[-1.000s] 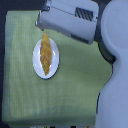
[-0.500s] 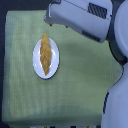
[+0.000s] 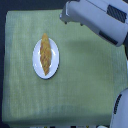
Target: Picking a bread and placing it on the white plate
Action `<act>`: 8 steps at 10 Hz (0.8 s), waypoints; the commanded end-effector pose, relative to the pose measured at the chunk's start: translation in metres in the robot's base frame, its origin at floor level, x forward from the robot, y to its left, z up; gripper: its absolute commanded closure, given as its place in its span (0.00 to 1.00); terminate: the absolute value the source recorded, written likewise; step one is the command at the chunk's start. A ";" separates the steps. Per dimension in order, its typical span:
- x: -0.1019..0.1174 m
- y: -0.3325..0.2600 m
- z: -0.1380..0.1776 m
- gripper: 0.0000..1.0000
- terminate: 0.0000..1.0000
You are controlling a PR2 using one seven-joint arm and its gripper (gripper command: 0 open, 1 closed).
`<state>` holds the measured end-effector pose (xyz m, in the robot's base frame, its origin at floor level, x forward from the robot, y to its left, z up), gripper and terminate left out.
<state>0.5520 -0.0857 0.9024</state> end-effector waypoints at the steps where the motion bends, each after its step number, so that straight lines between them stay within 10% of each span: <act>1: 0.014 -0.101 -0.002 0.00 0.00; 8: -0.018 -0.163 -0.003 0.00 0.00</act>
<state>0.5514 -0.2124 0.9003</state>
